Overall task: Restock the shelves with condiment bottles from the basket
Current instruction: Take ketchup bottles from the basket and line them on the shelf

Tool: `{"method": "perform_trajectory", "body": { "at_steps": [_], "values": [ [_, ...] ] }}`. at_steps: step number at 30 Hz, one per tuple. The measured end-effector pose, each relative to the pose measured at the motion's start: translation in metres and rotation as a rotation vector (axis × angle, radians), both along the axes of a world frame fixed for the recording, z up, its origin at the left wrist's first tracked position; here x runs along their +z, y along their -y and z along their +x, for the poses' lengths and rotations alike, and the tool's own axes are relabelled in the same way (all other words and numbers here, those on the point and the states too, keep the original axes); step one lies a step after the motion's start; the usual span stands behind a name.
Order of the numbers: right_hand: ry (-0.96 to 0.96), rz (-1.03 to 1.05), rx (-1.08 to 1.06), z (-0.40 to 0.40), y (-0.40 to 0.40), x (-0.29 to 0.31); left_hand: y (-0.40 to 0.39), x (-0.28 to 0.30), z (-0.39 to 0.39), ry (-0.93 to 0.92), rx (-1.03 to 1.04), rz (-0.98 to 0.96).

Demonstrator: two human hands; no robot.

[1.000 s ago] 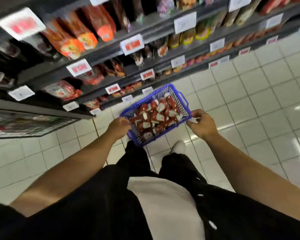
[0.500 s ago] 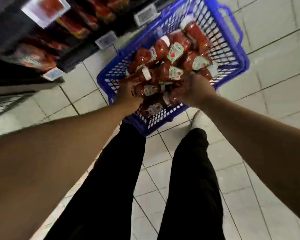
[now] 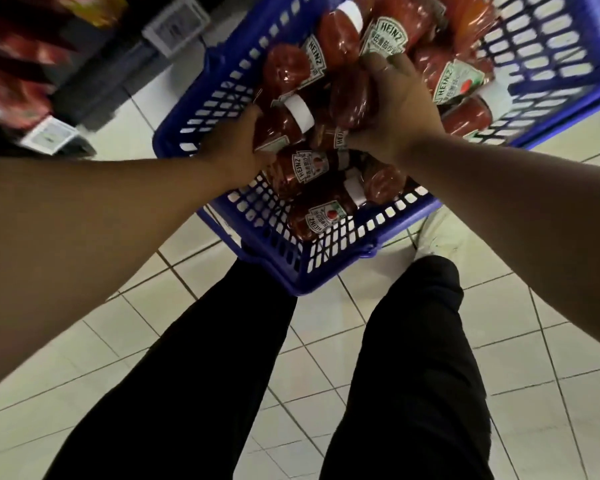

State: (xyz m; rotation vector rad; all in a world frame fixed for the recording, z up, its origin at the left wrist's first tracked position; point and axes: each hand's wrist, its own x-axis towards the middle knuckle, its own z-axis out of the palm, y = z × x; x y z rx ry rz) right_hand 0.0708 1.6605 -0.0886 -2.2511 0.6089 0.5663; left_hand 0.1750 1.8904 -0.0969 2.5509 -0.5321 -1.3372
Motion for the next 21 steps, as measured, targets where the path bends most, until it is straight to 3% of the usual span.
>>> {"method": "perform_trajectory", "body": {
  "at_steps": [4,8,11,15,21],
  "values": [
    [0.238,0.281,-0.328,0.003,0.032,0.079,0.019,0.073,-0.006,-0.146,0.252,-0.151],
    [0.326,0.584,-0.535,-0.015,0.073,0.173,0.058,0.177,-0.025,-0.398,0.644,-0.356],
    [0.365,0.755,-0.653,-0.037,0.099,0.260,0.095,0.265,-0.042,-0.515,0.774,-0.504],
    [0.327,0.887,-0.724,-0.063,0.136,0.383,0.140,0.388,-0.061,-0.574,0.850,-0.660],
    [0.309,0.899,-0.574,-0.069,0.173,0.552,0.180,0.555,-0.090,-0.475,0.864,-0.913]
  ]
}}
